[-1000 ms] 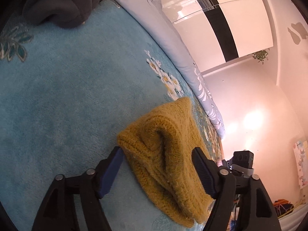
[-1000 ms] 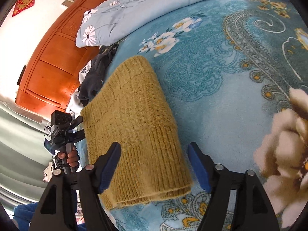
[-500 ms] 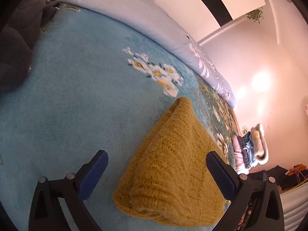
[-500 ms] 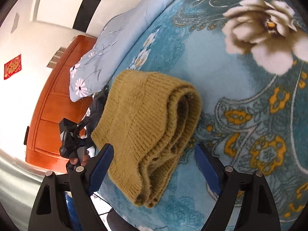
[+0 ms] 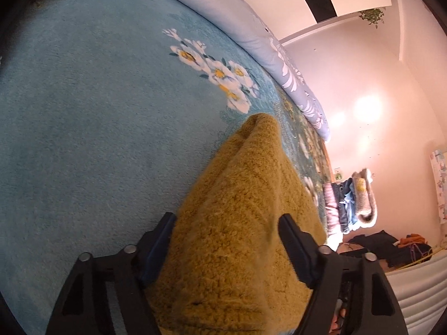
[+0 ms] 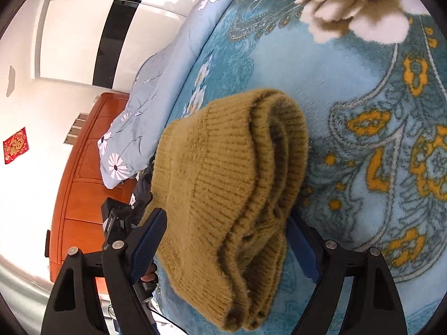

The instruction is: Fold clothes

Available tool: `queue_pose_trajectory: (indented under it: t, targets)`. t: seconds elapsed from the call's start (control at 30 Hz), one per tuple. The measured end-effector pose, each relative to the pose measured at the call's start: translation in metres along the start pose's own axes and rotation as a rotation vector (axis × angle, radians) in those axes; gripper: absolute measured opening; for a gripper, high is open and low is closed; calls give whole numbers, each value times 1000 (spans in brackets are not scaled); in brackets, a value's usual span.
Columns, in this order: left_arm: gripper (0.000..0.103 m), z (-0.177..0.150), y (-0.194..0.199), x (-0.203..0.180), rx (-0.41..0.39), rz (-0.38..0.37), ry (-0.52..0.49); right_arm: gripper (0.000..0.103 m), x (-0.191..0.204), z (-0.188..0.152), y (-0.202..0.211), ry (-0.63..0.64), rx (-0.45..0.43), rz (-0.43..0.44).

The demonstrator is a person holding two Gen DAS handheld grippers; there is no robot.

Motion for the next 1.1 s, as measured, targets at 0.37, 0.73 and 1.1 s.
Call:
queue_pose_trajectory:
  t: [0.37, 0.73, 1.1]
  targets:
    - [33, -30, 40, -30, -138, -8, 16, 37, 16, 42, 3, 88, 88, 87]
    - [33, -103, 59, -29, -205, 25, 87, 37, 15, 69, -12, 281, 261, 20]
    - [60, -102, 54, -1, -191, -10, 215, 47, 1, 67, -7, 251, 228, 10]
Point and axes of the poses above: each gripper's, at about its wrist camera, not at the fingertips, and y roughly against the way its jaws point, x to its left, z to its top, the point moved 1 cm from there along -y, roughly the way its jaws point, and after that the axes turned 13 degrees about -x, right-handed, at the moved point
